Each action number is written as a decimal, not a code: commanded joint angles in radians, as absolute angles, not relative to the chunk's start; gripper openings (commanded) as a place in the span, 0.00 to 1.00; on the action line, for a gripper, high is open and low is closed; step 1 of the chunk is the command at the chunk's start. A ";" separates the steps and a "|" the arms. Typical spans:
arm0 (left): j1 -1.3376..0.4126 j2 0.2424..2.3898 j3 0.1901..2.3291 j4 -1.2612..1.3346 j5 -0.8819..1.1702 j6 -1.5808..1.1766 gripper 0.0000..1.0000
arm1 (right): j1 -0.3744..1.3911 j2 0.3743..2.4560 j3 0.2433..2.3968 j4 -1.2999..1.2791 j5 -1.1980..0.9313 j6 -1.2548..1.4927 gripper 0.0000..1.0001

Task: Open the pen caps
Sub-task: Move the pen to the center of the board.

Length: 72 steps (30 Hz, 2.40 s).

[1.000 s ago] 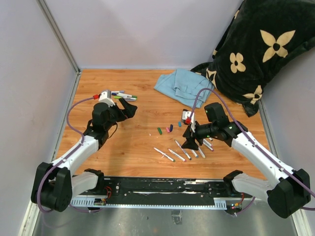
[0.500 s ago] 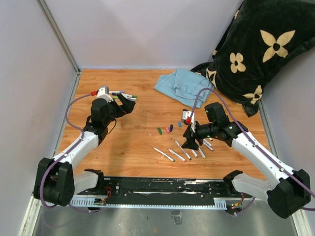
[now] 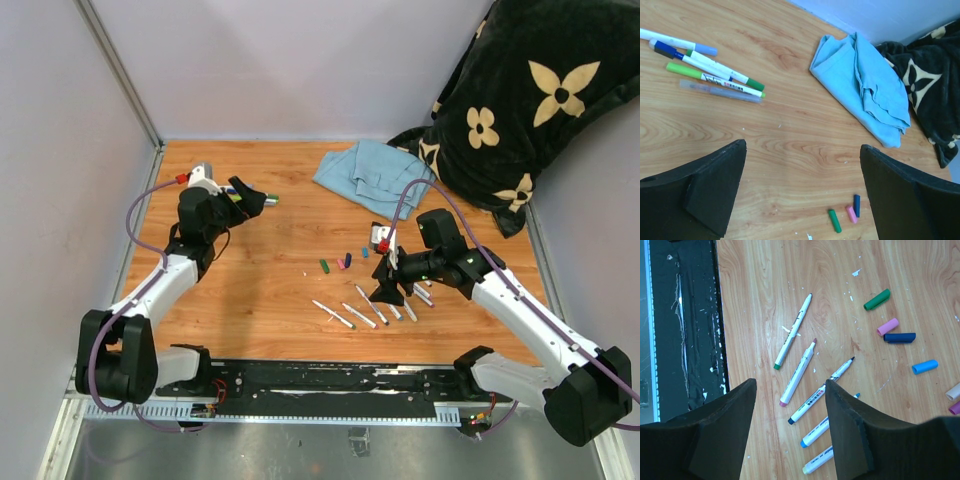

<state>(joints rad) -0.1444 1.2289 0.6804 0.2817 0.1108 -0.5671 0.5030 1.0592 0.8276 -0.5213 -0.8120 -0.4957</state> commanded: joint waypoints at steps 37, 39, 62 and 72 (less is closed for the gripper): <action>-0.083 1.416 0.888 0.098 0.021 -0.544 0.99 | 0.477 1.040 0.858 -0.531 -0.832 -0.511 0.59; -0.083 1.422 0.895 0.090 0.011 -0.546 0.99 | 0.477 1.039 0.858 -0.531 -0.831 -0.511 0.59; -0.081 1.599 1.110 -0.102 -0.217 -0.579 0.99 | 0.475 1.044 0.858 -0.531 -0.829 -0.512 0.59; -0.081 1.845 1.351 -0.333 -0.307 -0.624 0.57 | 0.472 1.042 0.856 -0.531 -0.828 -0.512 0.59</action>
<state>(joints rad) -0.0883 1.7775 1.2827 -0.2249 -0.2714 -0.6010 0.5026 1.0580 0.8276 -0.5217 -0.8116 -0.4969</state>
